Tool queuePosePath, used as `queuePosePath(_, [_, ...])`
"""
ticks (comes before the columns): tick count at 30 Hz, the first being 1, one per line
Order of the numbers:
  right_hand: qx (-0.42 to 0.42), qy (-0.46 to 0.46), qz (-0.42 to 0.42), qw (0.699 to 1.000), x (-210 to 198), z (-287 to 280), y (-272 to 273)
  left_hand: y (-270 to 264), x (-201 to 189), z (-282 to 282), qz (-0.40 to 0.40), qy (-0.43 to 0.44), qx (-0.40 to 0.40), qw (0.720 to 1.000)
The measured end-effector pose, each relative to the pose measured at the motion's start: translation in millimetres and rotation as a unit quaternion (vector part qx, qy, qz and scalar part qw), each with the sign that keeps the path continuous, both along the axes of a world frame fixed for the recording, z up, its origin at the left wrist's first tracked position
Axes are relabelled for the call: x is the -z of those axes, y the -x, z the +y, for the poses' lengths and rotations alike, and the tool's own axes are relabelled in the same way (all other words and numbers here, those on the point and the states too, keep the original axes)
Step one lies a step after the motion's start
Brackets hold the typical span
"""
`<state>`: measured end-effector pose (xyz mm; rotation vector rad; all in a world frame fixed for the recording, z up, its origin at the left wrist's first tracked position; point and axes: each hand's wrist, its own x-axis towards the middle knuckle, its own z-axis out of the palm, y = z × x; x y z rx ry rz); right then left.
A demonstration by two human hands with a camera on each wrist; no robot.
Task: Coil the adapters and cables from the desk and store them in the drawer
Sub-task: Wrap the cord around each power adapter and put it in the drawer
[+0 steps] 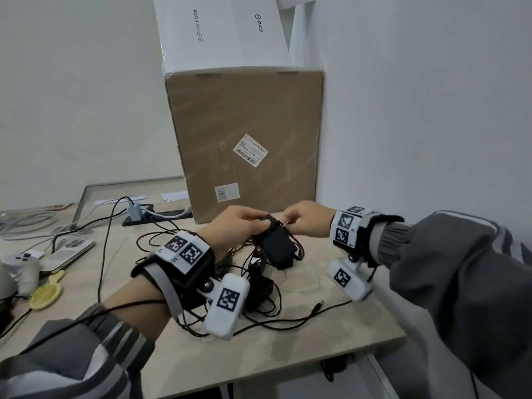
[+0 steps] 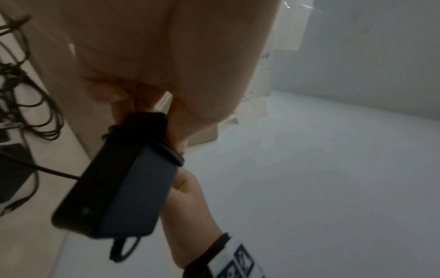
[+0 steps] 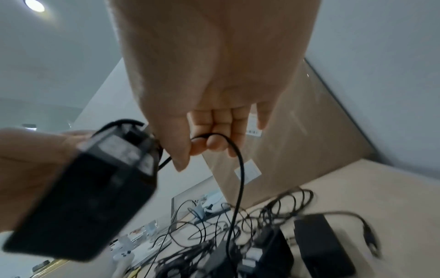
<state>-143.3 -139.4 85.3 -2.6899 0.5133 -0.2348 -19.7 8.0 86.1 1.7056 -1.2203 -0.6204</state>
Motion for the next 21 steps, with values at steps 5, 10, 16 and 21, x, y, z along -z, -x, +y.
queuePosePath(5, [0.0, 0.149, -0.031, 0.988, -51, -8, -28, -10, -37, -5, -0.075, 0.054, -0.075, 0.993])
queuePosePath(10, [0.032, 0.201, -0.05, 0.978, -92, -10, -44, -31, -62, -7, -0.143, 0.076, -0.139, 0.977])
queuePosePath(16, [0.058, 0.172, -0.137, 0.974, -135, -6, -51, -50, -77, -11, -0.137, 0.15, -0.223, 0.953])
queuePosePath(21, [0.033, 0.006, -0.226, 0.973, -142, 15, -60, -52, -85, -13, -0.054, 0.223, -0.289, 0.93])
